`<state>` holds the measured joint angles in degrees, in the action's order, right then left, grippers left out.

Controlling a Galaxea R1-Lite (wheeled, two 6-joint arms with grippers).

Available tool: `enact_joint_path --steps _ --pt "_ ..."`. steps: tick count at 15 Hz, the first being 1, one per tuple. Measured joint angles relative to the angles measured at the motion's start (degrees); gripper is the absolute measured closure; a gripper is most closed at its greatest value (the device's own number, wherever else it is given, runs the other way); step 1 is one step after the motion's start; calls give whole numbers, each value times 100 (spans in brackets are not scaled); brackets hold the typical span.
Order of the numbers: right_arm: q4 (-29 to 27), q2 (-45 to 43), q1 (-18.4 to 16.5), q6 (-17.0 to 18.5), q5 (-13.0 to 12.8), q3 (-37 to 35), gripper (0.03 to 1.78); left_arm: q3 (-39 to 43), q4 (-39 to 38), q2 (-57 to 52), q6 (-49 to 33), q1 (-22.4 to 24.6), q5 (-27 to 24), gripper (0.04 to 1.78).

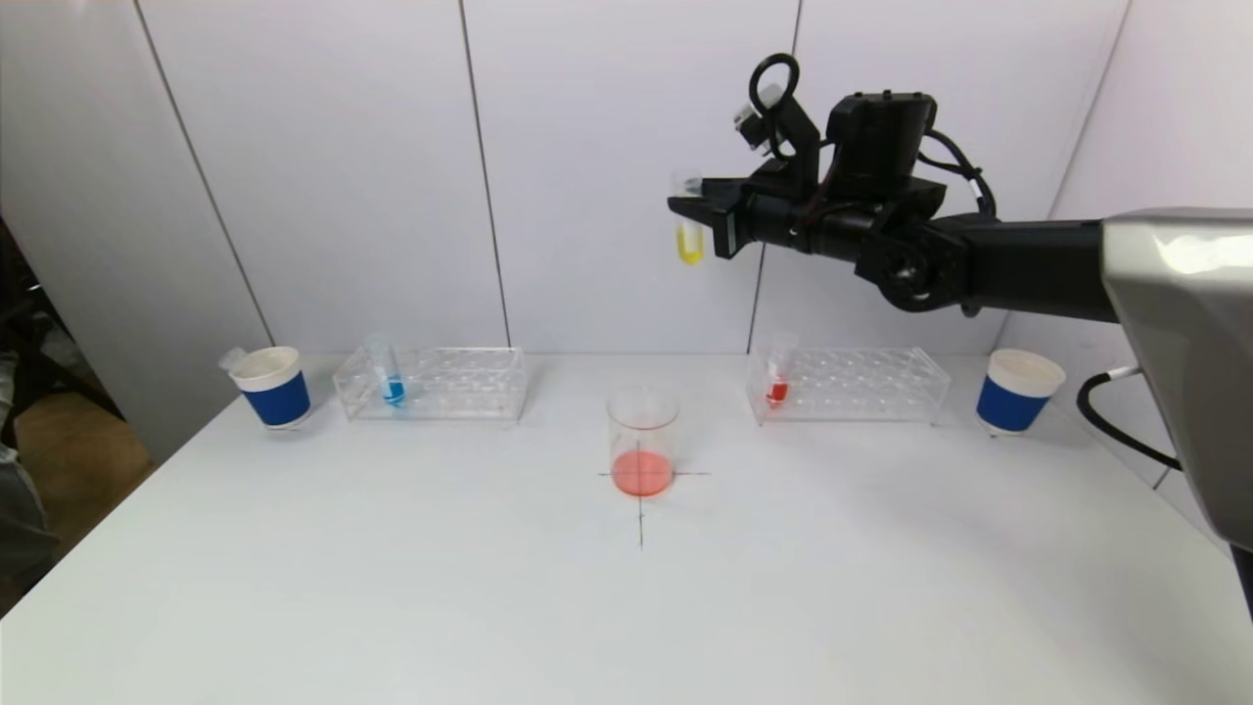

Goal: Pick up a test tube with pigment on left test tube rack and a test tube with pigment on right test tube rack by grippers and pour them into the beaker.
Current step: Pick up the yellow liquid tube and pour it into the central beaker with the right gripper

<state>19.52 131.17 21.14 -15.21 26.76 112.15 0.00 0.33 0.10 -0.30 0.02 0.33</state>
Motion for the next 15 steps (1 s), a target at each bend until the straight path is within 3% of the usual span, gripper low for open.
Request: enact_joint_path --steps 7,15 --pt "106 308 188 -1279 725 -308 135 0 0 0 -2 -2 0 6" --pt "1151 367 60 -2753 1508 -1580 135 0 0 0 -2 -2 -2 6"
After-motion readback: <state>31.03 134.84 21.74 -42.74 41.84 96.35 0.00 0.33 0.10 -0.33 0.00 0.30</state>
